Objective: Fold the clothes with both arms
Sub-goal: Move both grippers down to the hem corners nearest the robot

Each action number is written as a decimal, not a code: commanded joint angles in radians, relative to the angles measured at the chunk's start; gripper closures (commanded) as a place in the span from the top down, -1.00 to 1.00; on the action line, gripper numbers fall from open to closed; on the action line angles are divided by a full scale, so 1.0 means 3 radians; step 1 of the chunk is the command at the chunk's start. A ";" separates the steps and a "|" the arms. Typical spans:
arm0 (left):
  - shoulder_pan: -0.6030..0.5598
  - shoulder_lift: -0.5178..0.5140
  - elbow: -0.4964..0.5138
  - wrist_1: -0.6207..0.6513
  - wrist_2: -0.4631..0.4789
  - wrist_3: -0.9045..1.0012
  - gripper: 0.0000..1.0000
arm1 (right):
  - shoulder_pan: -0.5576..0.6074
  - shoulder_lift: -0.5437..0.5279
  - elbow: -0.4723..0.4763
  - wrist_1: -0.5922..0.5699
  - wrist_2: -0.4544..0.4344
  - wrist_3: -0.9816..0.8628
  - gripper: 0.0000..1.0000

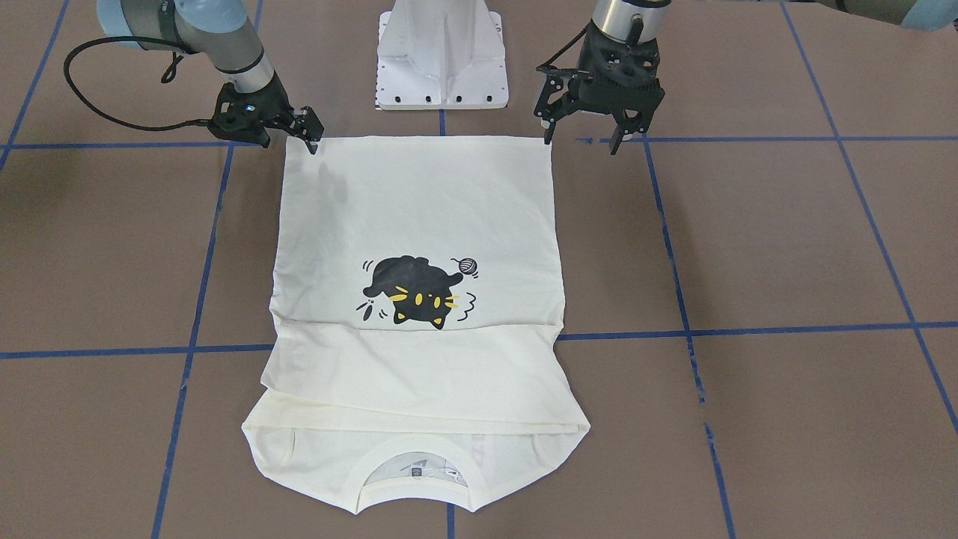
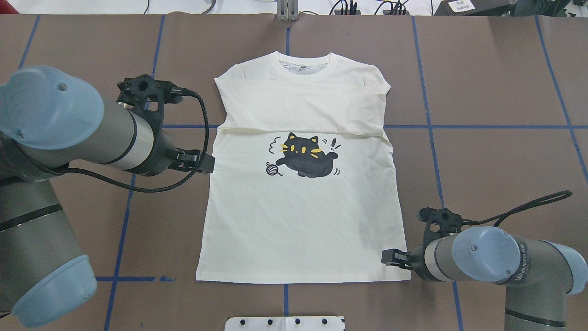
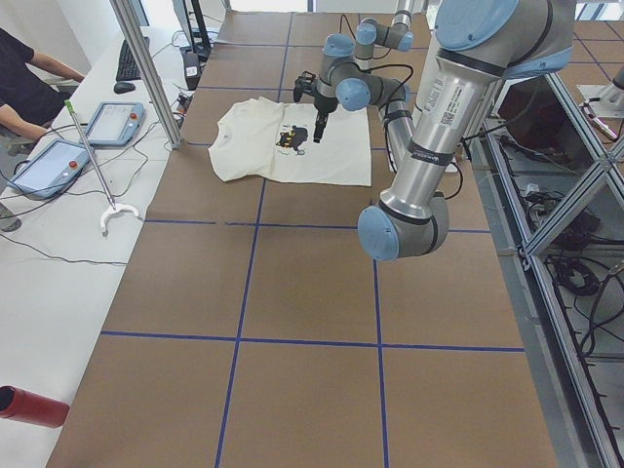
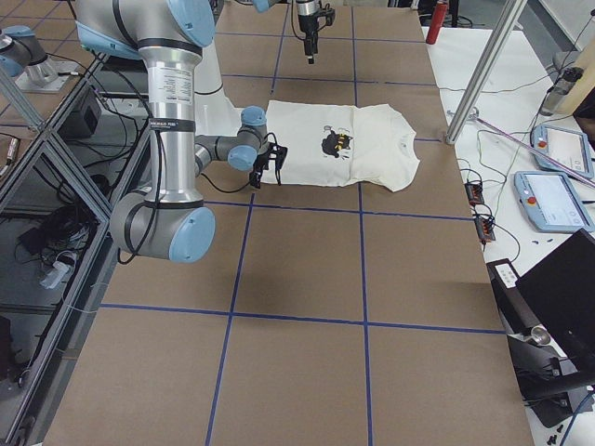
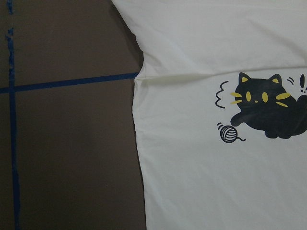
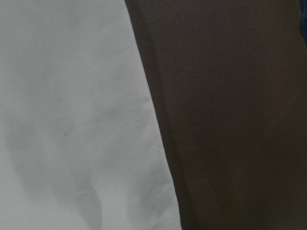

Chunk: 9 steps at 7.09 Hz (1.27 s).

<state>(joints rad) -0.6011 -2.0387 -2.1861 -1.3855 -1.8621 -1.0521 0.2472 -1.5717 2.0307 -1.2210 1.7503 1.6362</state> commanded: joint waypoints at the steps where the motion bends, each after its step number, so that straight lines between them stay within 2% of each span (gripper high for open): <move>1: 0.0005 0.0015 -0.0071 0.0001 0.0000 -0.0006 1.00 | -0.0072 -0.0002 -0.0020 -0.0005 -0.0010 0.0037 0.93; 2: 0.0004 0.0010 -0.0076 0.0001 0.0000 -0.0006 1.00 | -0.0093 0.0008 -0.0025 -0.0021 -0.0015 0.0058 0.70; 4: 0.0004 0.0010 -0.0081 0.0006 0.0005 -0.0006 0.99 | -0.0088 0.0013 0.0011 -0.0021 -0.0015 0.0058 -0.12; 5: 0.0004 0.0010 -0.0081 0.0006 0.0005 -0.0006 0.99 | -0.0083 0.0013 0.0026 -0.0021 -0.0010 0.0053 -0.44; 7: 0.0004 0.0005 -0.0086 0.0006 0.0005 -0.0001 0.99 | -0.0067 -0.0022 0.0123 -0.0026 -0.0010 0.0053 -0.91; 8: 0.0004 0.0015 -0.0076 0.0006 0.0000 -0.0001 0.99 | -0.0062 -0.0023 0.0129 -0.0026 -0.0020 0.0053 -1.00; 9: 0.0010 0.0026 -0.0056 -0.0009 -0.0005 -0.0203 0.99 | -0.0052 -0.0023 0.0164 -0.0026 -0.0025 0.0058 -1.00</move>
<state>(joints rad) -0.5996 -2.0342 -2.2080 -1.3847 -1.8621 -1.0678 0.2285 -1.5777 2.0696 -1.2285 1.7450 1.6524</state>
